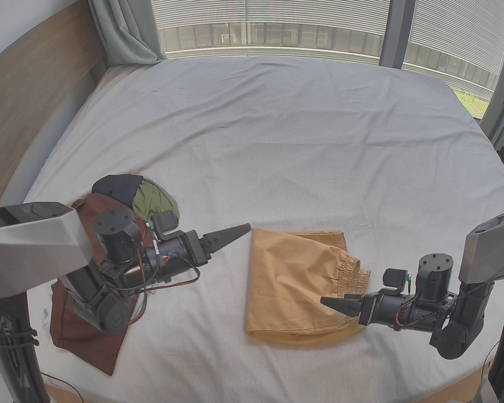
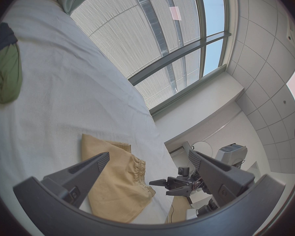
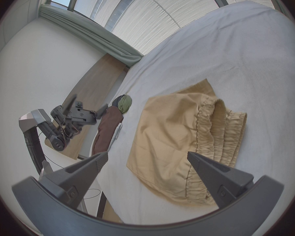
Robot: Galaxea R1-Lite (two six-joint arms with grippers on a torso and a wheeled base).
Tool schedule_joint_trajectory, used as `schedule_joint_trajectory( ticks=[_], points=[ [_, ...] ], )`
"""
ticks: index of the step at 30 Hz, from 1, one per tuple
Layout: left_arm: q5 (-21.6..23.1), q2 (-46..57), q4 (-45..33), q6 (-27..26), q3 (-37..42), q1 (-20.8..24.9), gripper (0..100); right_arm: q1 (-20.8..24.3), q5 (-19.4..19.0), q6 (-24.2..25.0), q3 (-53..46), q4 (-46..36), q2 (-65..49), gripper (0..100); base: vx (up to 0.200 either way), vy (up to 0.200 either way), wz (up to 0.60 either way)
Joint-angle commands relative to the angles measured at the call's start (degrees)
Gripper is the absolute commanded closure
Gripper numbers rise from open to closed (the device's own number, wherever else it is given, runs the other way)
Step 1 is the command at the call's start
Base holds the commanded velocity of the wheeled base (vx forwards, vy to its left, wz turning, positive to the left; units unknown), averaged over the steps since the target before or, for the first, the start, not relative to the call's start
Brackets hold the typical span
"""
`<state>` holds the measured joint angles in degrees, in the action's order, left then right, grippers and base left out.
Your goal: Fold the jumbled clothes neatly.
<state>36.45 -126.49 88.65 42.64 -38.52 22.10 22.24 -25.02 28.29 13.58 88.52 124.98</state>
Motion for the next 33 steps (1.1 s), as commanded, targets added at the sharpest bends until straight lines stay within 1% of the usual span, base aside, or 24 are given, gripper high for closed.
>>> schedule_joint_trajectory(
  ticks=[1,4,8,11,15,17,21,29,32,33],
  points=[
    [2.05,6.26,0.03,-0.37,3.89,-3.73,0,1.32,0.58,0.01,-0.48,-0.01,2.90,0,0.000,0.000,0.00],
    [3.63,8.89,0.03,-0.46,6.53,-5.49,0,1.93,0.67,-0.52,-1.45,-0.01,4.31,0,0.000,0.000,0.00],
    [4.16,11.88,0.03,-0.89,10.13,-6.19,0,1.85,1.37,-2.98,-1.89,0.08,6.68,0,0.000,0.000,0.00],
    [4.24,12.41,0.03,-1.25,11.36,-6.81,0,1.76,1.99,-3.77,-1.80,0.08,8.00,0,0.000,0.000,0.00],
    [5.21,12.23,0.03,-3.44,11.45,-8.74,0,1.32,2.25,-3.95,-1.80,0.08,9.76,0,0.000,0.000,0.00],
    [5.12,11.88,0.03,-5.99,11.89,-9.27,0,1.23,2.43,-3.95,-1.72,0.08,10.55,0,0.000,0.000,0.00],
    [4.95,11.88,0.03,-8.54,13.12,-9.36,0,1.06,2.69,-3.95,-1.45,0.08,10.99,0,0.000,0.000,0.00],
    [4.51,11.88,0.03,-8.80,13.56,-9.36,0,1.06,2.69,-3.95,-1.45,0.17,10.73,0,0.000,0.000,0.00],
    [4.42,11.97,0.03,-8.89,14.00,-9.27,0,1.14,2.69,-3.95,-1.98,0.17,9.41,0,0.000,0.000,0.00],
    [4.51,12.06,0.03,-8.98,14.62,-9.27,0,1.14,2.69,-4.04,-2.51,0.08,7.03,0,0.000,0.000,0.00]
  ],
)
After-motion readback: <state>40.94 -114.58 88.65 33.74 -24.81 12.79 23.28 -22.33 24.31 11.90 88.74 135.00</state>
